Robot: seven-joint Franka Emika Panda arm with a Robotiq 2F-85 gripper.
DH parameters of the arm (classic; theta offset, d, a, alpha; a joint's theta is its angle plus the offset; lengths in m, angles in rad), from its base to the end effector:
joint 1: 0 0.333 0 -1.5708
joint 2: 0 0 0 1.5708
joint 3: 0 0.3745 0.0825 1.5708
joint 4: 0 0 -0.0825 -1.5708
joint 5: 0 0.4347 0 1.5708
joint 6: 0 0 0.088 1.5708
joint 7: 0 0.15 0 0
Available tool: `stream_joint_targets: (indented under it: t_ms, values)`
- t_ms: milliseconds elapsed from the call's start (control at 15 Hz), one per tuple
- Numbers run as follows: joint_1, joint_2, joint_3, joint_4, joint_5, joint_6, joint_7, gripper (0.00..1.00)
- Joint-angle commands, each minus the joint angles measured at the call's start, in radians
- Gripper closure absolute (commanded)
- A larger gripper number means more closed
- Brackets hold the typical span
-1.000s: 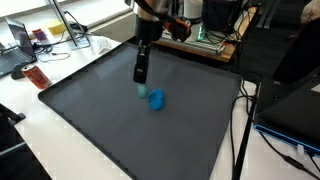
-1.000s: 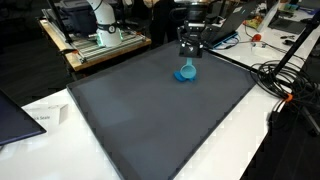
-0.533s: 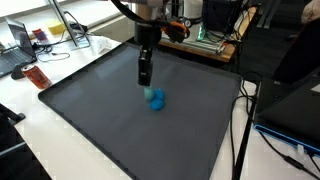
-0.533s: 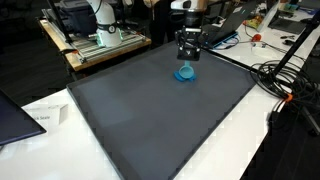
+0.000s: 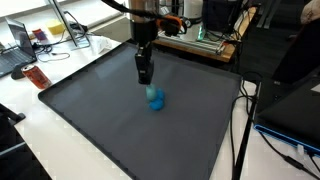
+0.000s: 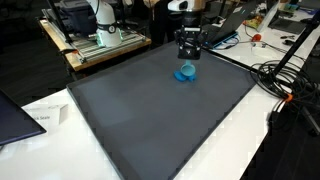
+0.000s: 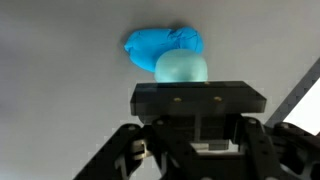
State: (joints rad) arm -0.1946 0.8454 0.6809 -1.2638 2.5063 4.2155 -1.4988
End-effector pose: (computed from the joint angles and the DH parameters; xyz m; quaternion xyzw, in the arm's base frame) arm 0.6758 0.1115 0.2868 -0.8506 0.5192 -0.0752 0.0359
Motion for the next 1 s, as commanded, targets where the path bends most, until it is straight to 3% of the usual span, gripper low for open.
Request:
stream_joint_targets:
  t_ms: [0, 600, 933]
  values:
    - [-0.063, 0.005, 0.068, -0.014, 0.003, 0.019, 0.007, 0.72]
    - [-0.099, 0.004, 0.085, -0.001, 0.003, 0.018, -0.009, 0.72]
    - [-0.090, 0.002, 0.061, 0.001, 0.003, 0.018, -0.009, 0.72]
